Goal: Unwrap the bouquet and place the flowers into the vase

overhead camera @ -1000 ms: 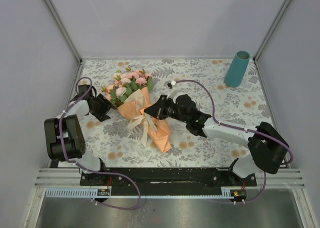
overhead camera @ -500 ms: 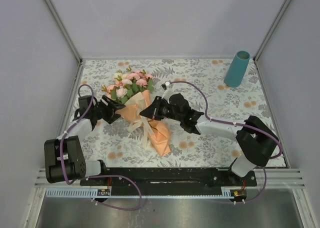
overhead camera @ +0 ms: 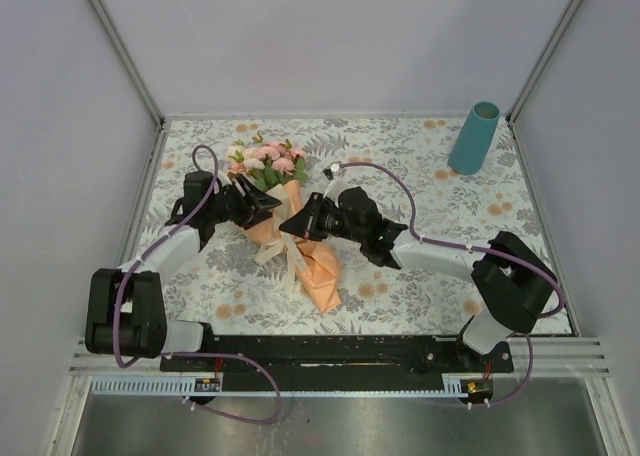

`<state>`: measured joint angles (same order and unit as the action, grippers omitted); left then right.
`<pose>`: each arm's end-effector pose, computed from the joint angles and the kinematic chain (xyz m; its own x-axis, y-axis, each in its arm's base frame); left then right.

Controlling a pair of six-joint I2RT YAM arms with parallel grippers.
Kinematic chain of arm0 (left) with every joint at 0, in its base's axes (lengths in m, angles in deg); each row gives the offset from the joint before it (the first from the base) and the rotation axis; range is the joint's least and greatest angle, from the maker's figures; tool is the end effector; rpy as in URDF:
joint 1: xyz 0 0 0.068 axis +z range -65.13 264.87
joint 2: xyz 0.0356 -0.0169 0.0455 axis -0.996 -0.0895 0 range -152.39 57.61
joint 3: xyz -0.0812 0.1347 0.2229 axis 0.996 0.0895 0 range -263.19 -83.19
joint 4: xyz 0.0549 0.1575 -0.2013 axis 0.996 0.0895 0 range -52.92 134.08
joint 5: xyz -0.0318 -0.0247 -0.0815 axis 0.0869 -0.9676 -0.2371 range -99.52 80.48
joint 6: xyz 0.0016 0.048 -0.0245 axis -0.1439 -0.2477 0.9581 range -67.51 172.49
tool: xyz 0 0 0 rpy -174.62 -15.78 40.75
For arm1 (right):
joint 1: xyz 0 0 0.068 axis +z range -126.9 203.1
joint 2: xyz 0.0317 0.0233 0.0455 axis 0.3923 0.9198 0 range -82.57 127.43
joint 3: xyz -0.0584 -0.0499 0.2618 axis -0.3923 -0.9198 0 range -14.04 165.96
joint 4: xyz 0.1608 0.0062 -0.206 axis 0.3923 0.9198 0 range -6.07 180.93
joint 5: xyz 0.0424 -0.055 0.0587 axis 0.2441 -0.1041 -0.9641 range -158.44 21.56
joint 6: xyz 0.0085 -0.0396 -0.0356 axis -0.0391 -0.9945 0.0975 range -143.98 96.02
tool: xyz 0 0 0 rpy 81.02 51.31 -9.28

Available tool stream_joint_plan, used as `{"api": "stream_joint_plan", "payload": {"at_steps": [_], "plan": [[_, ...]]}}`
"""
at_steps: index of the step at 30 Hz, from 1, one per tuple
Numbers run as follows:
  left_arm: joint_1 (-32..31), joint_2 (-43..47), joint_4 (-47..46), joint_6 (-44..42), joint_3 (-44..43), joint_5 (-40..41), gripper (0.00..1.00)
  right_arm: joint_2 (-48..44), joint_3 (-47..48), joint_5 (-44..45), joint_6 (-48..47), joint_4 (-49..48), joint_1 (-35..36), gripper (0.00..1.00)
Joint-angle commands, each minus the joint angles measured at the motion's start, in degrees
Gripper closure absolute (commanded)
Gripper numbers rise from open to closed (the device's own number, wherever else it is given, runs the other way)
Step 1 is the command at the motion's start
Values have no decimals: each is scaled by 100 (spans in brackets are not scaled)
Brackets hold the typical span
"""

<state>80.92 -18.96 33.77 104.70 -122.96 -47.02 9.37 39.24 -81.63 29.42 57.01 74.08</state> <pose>0.2739 -0.0406 0.2151 -0.7807 -0.5746 -0.2456 -0.0912 0.4936 -0.8649 0.2230 0.2879 0.2491 -0.7966 0.2586 -0.5464 -0.4319 0.3889 0.8138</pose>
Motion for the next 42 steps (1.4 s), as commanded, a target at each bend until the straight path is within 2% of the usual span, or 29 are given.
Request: {"api": "stream_joint_plan", "payload": {"at_steps": [1, 7, 11, 17, 22, 35, 40, 42], "plan": [[-141, -234, 321, -175, -216, 356, 42, 26, 332, -52, -32, -33, 43, 100], [-291, -823, 322, -184, -119, 612, 49, -71, 412, 0, 20, 134, 35, 100], [-309, -1140, 717, -342, -303, 910, 53, -290, 298, 158, -6, 186, 52, 100], [-309, -1342, 1359, -694, -602, 1464, 55, -800, 201, 650, -295, 555, 52, 100], [-309, -1457, 1473, -738, -602, 1640, 56, -1213, 69, 1055, -462, 802, 43, 100], [-309, -1623, 1825, -896, -787, 2027, 56, -2786, -195, 3014, -1104, 1926, 43, 100], [-309, -1606, 1843, -905, -804, 2071, 56, -3445, -55, 3726, -1525, 2453, 43, 100], [-309, -1632, 1843, -914, -831, 2080, 56, -3674, 42, 4269, -1762, 2647, 43, 100]]}}
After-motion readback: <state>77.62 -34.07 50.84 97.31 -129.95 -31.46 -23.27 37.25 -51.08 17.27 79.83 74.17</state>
